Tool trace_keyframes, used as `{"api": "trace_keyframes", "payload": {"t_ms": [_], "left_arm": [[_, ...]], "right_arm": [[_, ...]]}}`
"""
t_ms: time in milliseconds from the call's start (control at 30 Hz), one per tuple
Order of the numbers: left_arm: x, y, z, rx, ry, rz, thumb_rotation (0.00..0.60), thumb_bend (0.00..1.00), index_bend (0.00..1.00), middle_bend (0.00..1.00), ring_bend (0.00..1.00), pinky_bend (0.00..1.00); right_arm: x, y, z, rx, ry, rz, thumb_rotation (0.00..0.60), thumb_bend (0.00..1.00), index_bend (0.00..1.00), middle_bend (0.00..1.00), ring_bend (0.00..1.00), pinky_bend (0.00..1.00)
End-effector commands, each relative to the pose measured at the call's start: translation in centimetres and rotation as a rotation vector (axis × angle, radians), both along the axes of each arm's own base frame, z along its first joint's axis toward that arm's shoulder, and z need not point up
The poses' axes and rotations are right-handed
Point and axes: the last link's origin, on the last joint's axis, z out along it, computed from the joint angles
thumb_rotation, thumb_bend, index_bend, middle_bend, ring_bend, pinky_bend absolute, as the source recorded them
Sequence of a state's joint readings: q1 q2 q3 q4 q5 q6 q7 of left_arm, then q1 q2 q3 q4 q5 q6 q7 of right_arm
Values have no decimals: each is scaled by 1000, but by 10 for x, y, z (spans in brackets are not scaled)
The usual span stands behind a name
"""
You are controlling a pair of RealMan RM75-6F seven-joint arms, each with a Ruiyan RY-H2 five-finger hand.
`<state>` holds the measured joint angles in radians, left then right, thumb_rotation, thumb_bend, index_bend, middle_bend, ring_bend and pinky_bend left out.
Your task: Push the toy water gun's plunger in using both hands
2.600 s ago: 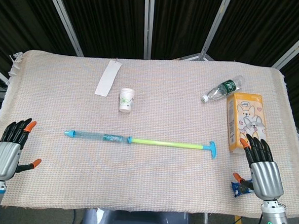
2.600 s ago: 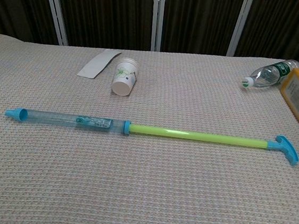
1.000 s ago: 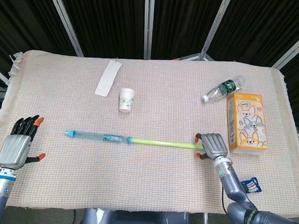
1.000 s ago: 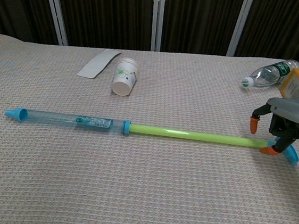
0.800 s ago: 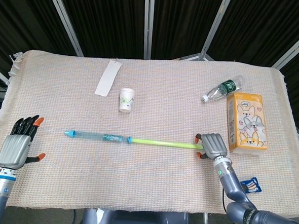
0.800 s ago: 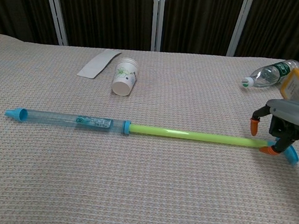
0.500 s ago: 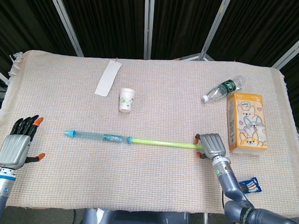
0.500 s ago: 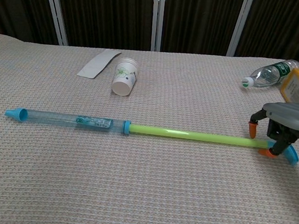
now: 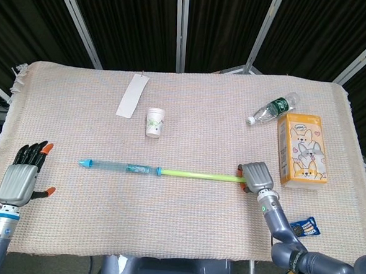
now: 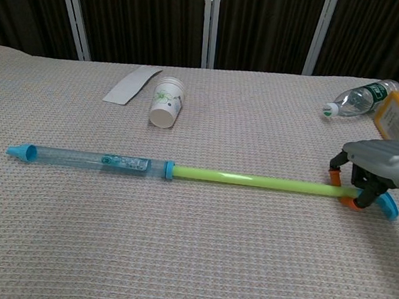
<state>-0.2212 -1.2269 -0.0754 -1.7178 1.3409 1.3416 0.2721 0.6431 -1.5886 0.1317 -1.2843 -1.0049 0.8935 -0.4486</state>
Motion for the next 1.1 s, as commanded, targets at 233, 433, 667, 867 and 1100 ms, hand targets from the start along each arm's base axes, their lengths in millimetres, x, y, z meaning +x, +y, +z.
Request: {"api": "trace_keyframes", "payload": {"t_ms": [233, 433, 667, 867, 1100], "left_arm": [[10, 24, -15, -16, -41, -63, 600, 0, 71, 595, 502, 420], [25, 54, -42, -117, -49, -115, 600, 11, 302, 912, 845, 984], [39, 83, -70, -206, -23, -142, 600, 108, 374, 938, 864, 1000], [43, 102, -95, -273, 1, -105, 600, 131, 391, 948, 877, 1000], [39, 115, -112, -298, -18, -53, 600, 185, 408, 948, 877, 1000]], "right_arm": [[1, 1, 4, -4, -35, -27, 600, 401, 637, 1000, 1000, 1000], [7, 1, 9, -13, -34, -26, 600, 449, 646, 1000, 1000, 1000], [10, 1, 12, -16, -26, -30, 600, 460, 648, 1000, 1000, 1000], [10, 0, 13, -17, -20, -32, 600, 461, 648, 1000, 1000, 1000], [9, -1, 15, -27, -21, -39, 600, 466, 648, 1000, 1000, 1000]]}}
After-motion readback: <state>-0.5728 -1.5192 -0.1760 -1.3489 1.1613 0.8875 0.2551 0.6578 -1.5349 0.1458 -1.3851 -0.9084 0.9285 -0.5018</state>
